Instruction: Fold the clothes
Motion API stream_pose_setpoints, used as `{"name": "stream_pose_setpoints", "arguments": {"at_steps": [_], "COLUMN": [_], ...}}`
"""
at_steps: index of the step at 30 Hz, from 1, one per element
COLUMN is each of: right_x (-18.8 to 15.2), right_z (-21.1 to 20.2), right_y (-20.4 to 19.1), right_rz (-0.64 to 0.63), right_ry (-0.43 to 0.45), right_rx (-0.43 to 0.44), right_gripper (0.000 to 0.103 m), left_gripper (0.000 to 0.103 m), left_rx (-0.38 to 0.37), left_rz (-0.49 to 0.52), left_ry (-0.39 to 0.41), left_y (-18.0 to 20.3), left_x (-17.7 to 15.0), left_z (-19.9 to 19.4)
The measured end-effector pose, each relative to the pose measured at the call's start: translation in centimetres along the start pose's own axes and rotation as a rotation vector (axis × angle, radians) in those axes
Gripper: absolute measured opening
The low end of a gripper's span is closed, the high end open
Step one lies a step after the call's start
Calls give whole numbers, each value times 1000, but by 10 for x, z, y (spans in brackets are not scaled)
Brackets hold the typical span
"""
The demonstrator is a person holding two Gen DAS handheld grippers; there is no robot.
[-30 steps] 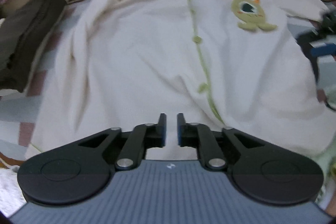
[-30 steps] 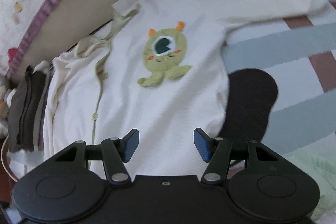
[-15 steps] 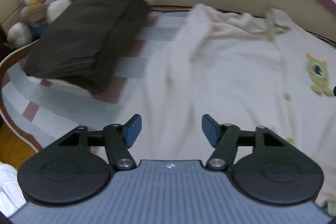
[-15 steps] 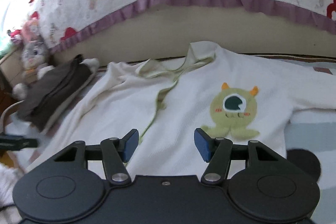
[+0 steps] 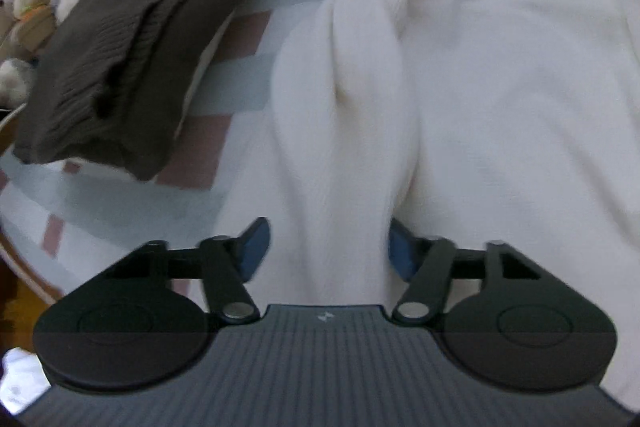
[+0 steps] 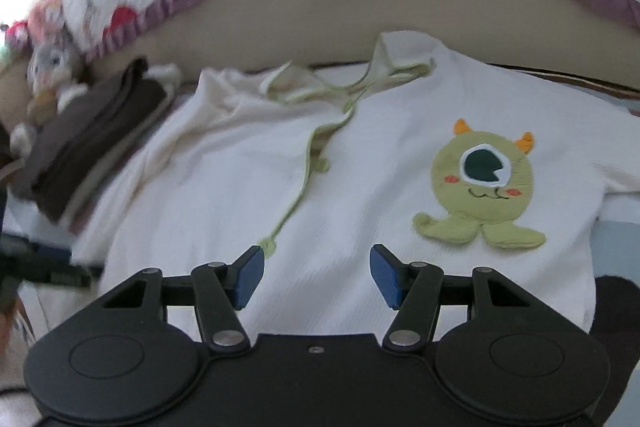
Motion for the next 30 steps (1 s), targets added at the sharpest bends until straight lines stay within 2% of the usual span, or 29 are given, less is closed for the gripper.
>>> {"name": "stream_pose_setpoints", "arguments": {"at_steps": [1, 3, 4, 5, 8, 11, 12, 15, 17, 18, 19, 21, 24, 26, 30], "right_x": [-1, -4, -5, -6, -5, -3, -2, -2, -2, -2, -3, -5, -13, -16, -18], "right_z": [2, 5, 7, 10, 24, 23, 20, 12, 13, 14, 16, 25, 41, 47, 46], "right_y": [-1, -4, -5, -7, -18, -34, -39, -46, -43, -41, -40, -34, -28, -28, -32], "right_rz": [-12, -37, -40, -43, -50, -79, -107, -153, -148, -140, -132, -114, -104, -131, -160], "right_ry": [5, 15, 39, 63, 73, 72, 76, 110, 101, 94, 87, 50, 22, 8, 17], "right_rx": [4, 11, 36, 49, 61, 104, 118, 109, 110, 109, 109, 106, 101, 90, 78], "right_gripper": [64, 64, 63, 63, 63, 63, 63, 62, 62, 62, 62, 62, 63, 63, 63], "left_gripper": [4, 3, 3, 3, 3, 3, 3, 3, 3, 3, 3, 3, 3, 3, 4], "left_rx": [35, 114, 189, 229, 273, 333, 340, 256, 190, 180, 185, 247, 272, 240, 297], "left_rz": [31, 95, 128, 128, 52, 78, 88, 61, 43, 42, 44, 46, -74, -150, -100], "left_ry": [15, 46, 69, 95, 236, 342, 368, 396, 415, 429, 452, 496, 532, 514, 433], "left_y": [-1, -3, -6, -10, -33, -46, -50, -68, -83, -90, -99, -115, -157, -185, -208], "left_x": [2, 7, 9, 12, 26, 35, 39, 57, 73, 82, 91, 109, 140, 160, 192], "left_z": [-1, -4, -6, -11, -47, -75, -82, -88, -97, -102, -110, -130, -151, -144, -93]}}
Point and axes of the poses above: each gripper's, at about its wrist camera, not at the fingertips, and z roughly the way its jaws point, y to its right, x to its top, the point moved 3 cm from there along z, roughly the way its jaws point, and after that the axes turned 14 degrees about -x, right-handed, at the moved point
